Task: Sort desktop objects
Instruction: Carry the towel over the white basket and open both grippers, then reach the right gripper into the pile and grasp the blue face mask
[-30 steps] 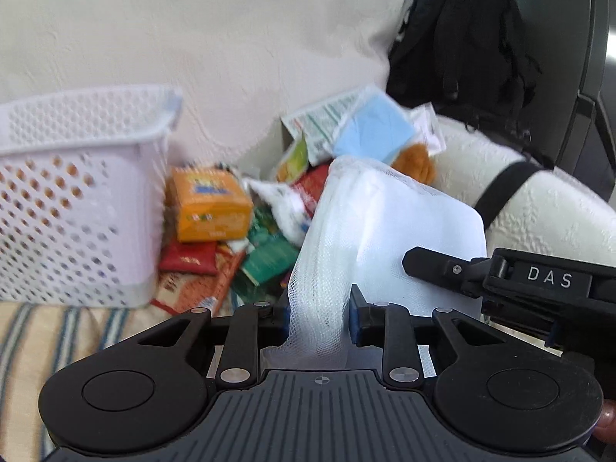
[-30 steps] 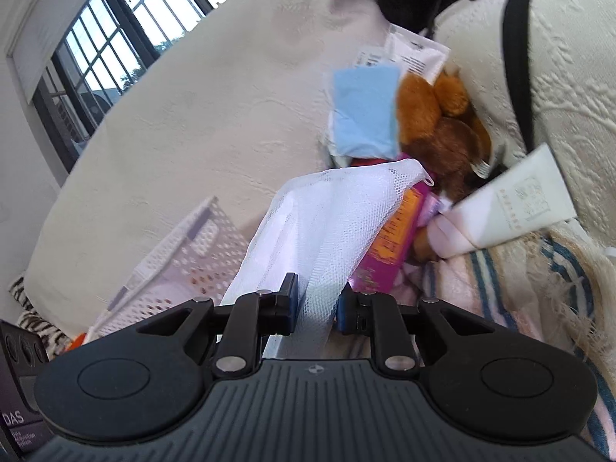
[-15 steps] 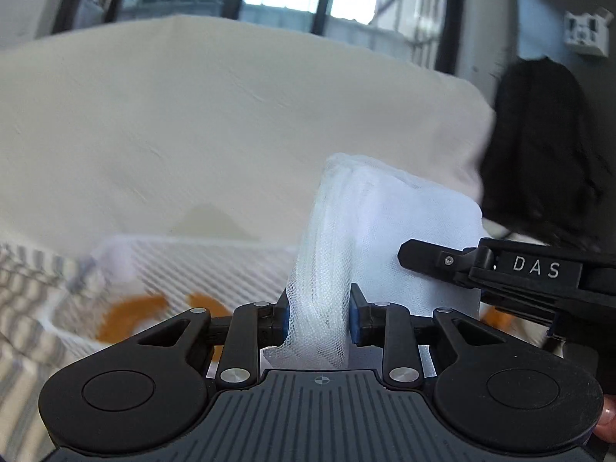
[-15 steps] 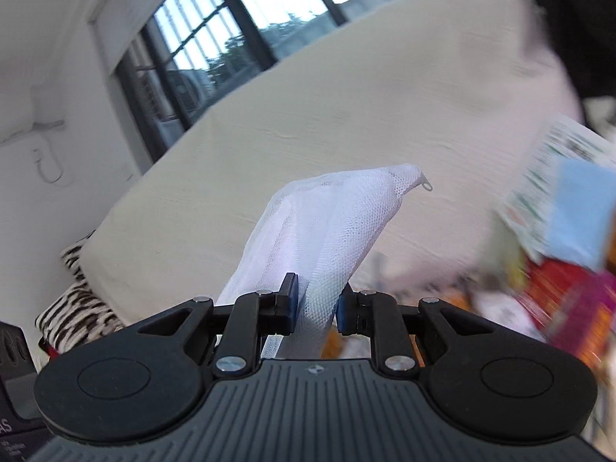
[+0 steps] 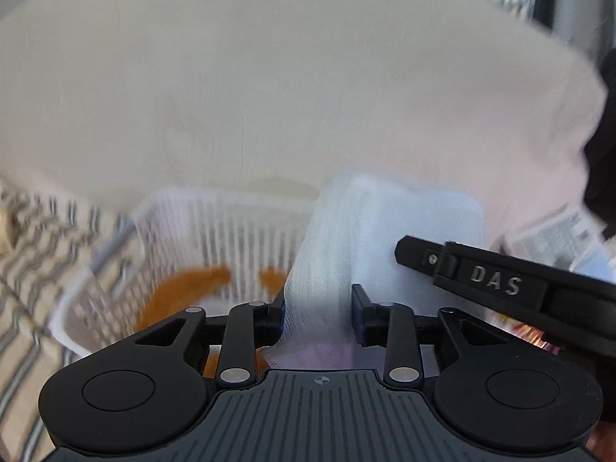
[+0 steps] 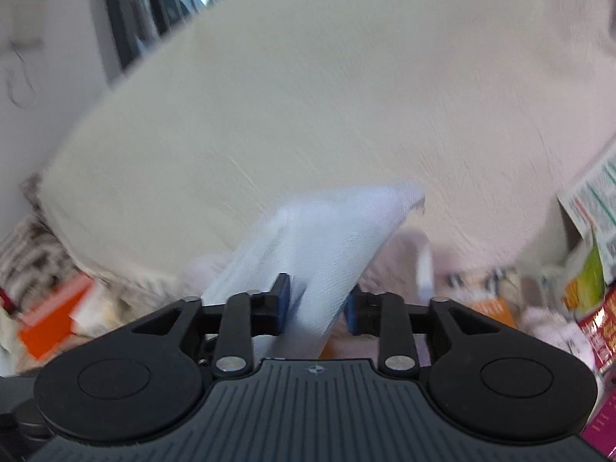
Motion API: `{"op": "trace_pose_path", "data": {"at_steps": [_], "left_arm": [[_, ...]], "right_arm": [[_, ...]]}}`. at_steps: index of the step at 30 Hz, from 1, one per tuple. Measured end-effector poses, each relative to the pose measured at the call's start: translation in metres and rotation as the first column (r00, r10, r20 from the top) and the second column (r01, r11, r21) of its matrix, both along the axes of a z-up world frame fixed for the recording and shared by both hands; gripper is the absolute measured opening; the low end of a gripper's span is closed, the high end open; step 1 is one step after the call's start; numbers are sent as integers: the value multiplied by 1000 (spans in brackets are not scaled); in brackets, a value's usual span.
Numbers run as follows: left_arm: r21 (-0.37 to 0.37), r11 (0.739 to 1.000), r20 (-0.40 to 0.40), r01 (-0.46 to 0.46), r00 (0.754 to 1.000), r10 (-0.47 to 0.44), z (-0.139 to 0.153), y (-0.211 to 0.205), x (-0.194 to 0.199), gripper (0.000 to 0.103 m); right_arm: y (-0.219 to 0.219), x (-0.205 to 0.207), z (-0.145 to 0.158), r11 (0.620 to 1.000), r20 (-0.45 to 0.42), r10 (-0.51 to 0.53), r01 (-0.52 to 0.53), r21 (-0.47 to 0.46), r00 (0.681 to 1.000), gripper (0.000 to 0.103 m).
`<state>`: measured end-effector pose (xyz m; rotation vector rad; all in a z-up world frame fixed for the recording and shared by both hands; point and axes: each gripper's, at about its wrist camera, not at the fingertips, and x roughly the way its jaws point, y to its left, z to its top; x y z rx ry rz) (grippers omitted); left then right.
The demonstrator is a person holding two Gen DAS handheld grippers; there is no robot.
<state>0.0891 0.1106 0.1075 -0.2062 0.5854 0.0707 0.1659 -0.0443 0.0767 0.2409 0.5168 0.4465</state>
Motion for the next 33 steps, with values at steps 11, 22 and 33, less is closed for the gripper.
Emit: {"op": "trace_pose_path", "data": {"at_steps": [11, 22, 33], "left_arm": [[115, 981, 47, -156, 987, 152, 0, 4, -24, 94], [-84, 973, 71, 213, 976, -208, 13, -98, -54, 97], [53, 937, 62, 345, 935, -348, 3, -199, -13, 102]], "right_arm": [[-53, -49, 1, 994, 132, -10, -5, 108, 991, 79], [-219, -76, -24, 959, 31, -253, 247, 139, 967, 80], [-320, -14, 2, 851, -2, -504, 497, 170, 864, 86]]}}
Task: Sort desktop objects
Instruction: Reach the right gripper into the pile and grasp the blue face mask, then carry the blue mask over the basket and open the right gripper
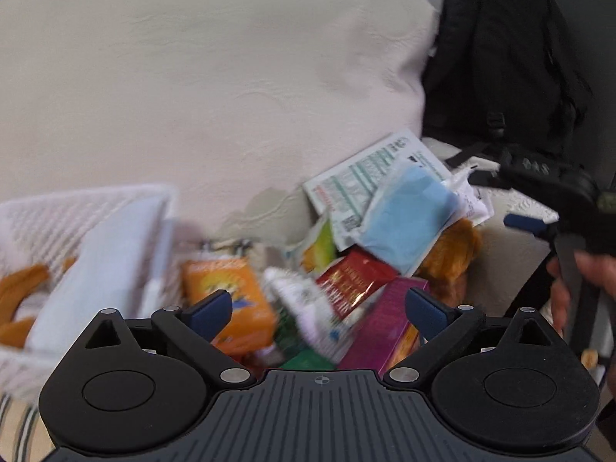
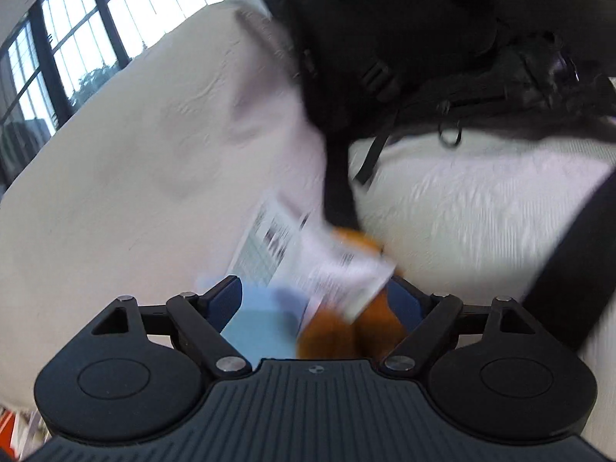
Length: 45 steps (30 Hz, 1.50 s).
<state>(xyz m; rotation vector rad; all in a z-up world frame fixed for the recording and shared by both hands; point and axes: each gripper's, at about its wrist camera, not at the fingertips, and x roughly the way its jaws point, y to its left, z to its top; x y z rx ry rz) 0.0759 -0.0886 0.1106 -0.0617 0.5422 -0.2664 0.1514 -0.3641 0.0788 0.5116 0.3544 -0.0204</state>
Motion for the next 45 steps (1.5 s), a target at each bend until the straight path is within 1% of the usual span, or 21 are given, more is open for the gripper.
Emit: {"op": "trace_pose_path", "data": {"at_steps": [3, 6, 9, 11, 12, 13, 15, 17, 20, 23, 24, 25, 27, 30, 32, 33, 36, 39, 40, 41, 45], "left_arm": [[19, 1000, -2, 0, 1000, 0, -4, -13, 26, 102], [45, 998, -4, -35, 999, 36, -18, -24, 56, 102], [41, 996, -43, -75, 996, 76, -38, -31, 91, 102], [47, 993, -75, -106, 991, 110, -53, -35, 111, 102], [21, 993, -84, -114, 990, 116, -59, -35, 118, 102], [-7, 993, -91, -118, 989, 117, -64, -35, 123, 101], [-66, 993, -137, -102, 986, 93, -72, -33, 127, 100], [-94, 994, -165, -59, 985, 43, -79, -35, 123, 95], [-44, 999, -146, -12, 989, 5, -82, -43, 106, 84], [-41, 999, -139, 24, 990, -29, -82, -47, 88, 74], [-42, 999, -140, 26, 990, -32, -82, -48, 84, 67], [-43, 999, -144, 33, 989, -39, -83, -49, 80, 56], [-53, 997, -148, 50, 987, -58, -81, -54, 69, 44], [-36, 997, -136, 66, 988, -70, -83, -50, 51, 33], [-14, 998, -127, 59, 990, -61, -86, -46, 41, 32], [-12, 998, -130, 56, 990, -57, -87, -43, 38, 30], [-45, 998, -168, 36, 985, -43, -90, -28, 32, 24], [-59, 998, -182, 16, 983, -27, -93, -19, 28, 24], [-58, 998, -180, 8, 984, -18, -95, -17, 25, 22], [-56, 998, -180, 1, 984, -11, -95, -17, 23, 22], [-48, 999, -158, -3, 987, -5, -87, -14, 10, 22]], "right_arm": [[-4, 30, 0, 998, -16, 52, -53, -34, 999, 91], [10, 48, -4, 983, -55, 127, -133, -130, 990, 99], [21, 57, -15, 966, -155, 147, -176, -189, 977, 87], [20, 52, -19, 965, -159, 166, -193, -179, 973, 86], [20, 46, -19, 965, -153, 161, -188, -183, 975, 83], [21, 42, -21, 966, -163, 159, -188, -178, 974, 60], [19, 35, -32, 971, -211, 159, -191, -141, 964, 33], [18, 28, -42, 976, -199, 147, -175, -132, 969, 32], [17, 6, -48, 985, -188, 152, -165, -54, 970, 33], [19, -19, -52, 987, -151, 153, -157, -15, 977, 32], [20, -27, -54, 987, -137, 161, -162, 9, 977, 32], [21, -33, -56, 982, -130, 188, -184, 41, 974, 22], [28, -46, -65, 958, -127, 272, -255, 133, 954, 23], [42, -70, -72, 953, -132, 297, -286, 97, 946, 23], [46, -78, -76, 949, -143, 312, -300, 99, 939, 29], [47, -81, -77, 952, -141, 304, -292, 95, 942, 39], [49, -87, -76, 944, -134, 322, -307, 119, 937, 48], [54, -86, -75, 939, -136, 338, -323, 119, 931, 43], [56, -86, -76, 940, -140, 335, -319, 123, 932, 31], [56, -88, -79, 936, -153, 342, -322, 140, 927, 27], [58, -91, -85, 924, -160, 357, -323, 206, 920, 25]]}}
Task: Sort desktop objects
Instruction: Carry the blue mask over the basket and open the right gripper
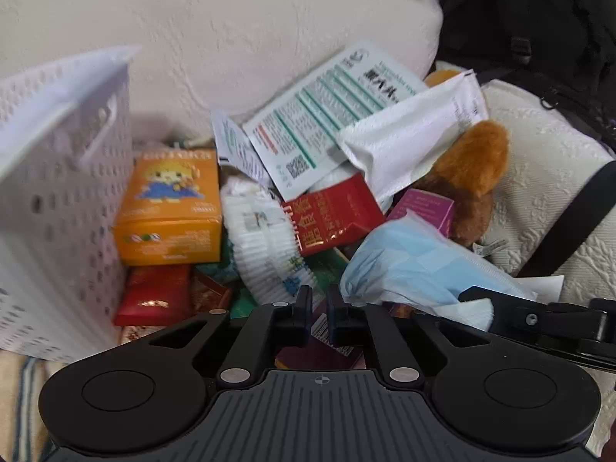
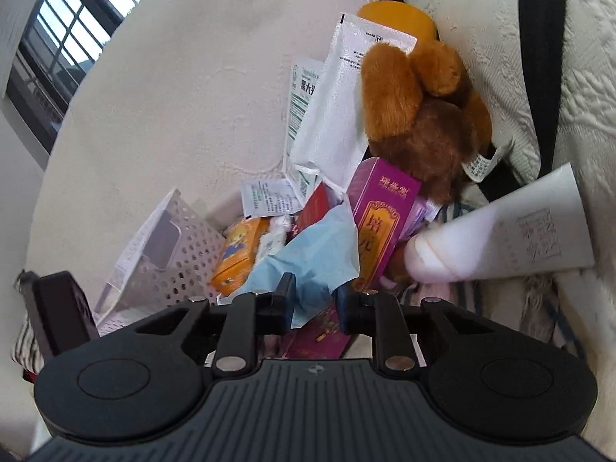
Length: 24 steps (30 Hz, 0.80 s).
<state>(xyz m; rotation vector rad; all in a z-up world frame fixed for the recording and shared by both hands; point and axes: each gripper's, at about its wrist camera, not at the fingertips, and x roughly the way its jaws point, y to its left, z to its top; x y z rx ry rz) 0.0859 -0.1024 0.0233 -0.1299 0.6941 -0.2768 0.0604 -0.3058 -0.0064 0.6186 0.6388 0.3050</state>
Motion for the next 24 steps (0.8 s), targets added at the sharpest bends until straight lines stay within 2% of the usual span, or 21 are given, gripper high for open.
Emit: {"op": "trace_pose_path", "data": {"at_steps": [10, 16, 24], "left_arm": [[-27, 999, 130, -22, 991, 26, 63, 22, -39, 22], [-36, 998, 178, -55, 982, 61, 89, 45, -65, 22], [-26, 993, 221, -112, 968, 115, 112, 78, -90, 22]], "right_arm": [[14, -35, 53, 1000, 146, 30, -30, -3, 989, 25], [34, -47, 73, 997, 185, 76, -77, 0, 980, 26], [71, -56, 99, 990, 227, 137, -131, -41, 964, 26]]}}
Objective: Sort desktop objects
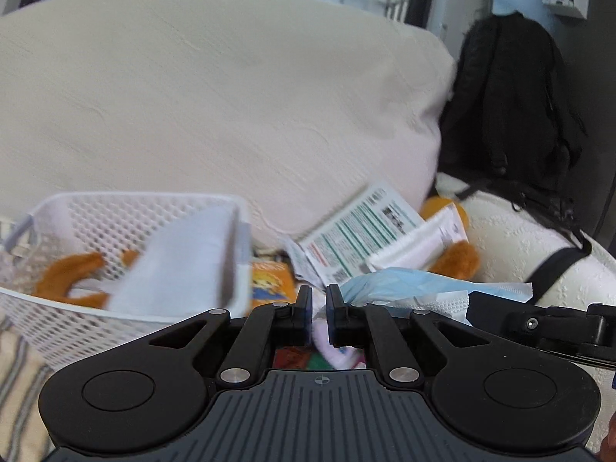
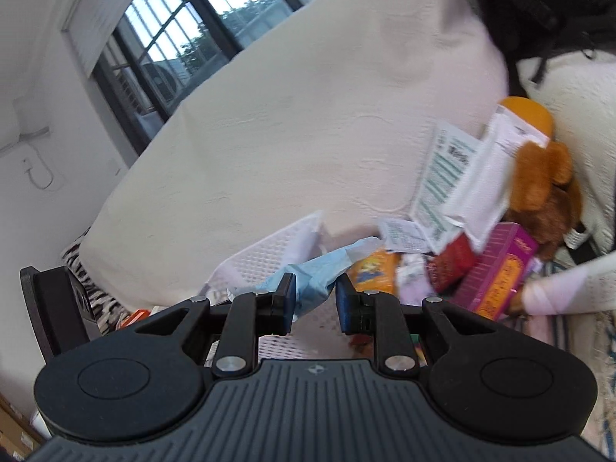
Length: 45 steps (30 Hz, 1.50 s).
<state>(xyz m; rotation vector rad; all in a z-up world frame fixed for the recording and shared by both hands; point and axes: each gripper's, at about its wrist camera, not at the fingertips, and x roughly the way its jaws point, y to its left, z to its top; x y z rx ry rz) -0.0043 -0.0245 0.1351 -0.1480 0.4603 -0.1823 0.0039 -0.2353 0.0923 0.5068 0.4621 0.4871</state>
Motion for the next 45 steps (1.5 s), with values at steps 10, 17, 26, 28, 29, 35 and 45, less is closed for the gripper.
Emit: {"op": "trace_pose_path", "data": {"at_steps": [10, 17, 26, 28, 29, 35, 45], "left_arm": [[-5, 984, 105, -179, 978, 179, 60, 89, 11, 22], [20, 942, 79, -335, 940, 333, 47, 160, 56, 24], [93, 880, -169, -465, 864, 474, -51, 211, 108, 75], [84, 873, -130, -481, 863, 488, -47, 211, 100, 95], [78, 870, -115, -487, 862, 493, -45, 209, 96, 96], [95, 884, -46, -459, 885, 464, -24, 185, 64, 97], [114, 971, 16, -208, 978, 207, -10, 70, 22, 102]], "right_arm": [[90, 41, 62, 990, 124, 136, -132, -42, 983, 26], [169, 103, 47, 972, 114, 229, -221, -85, 967, 28], [184, 145, -32, 945, -17, 274, -272, -179, 962, 77], [177, 131, -25, 950, 23, 237, -227, -214, 971, 103], [169, 123, -22, 957, 62, 212, -194, -217, 975, 103], [125, 90, -8, 971, 117, 172, -148, -187, 978, 102], [17, 55, -33, 964, 57, -31, 45, -263, 998, 102]]}}
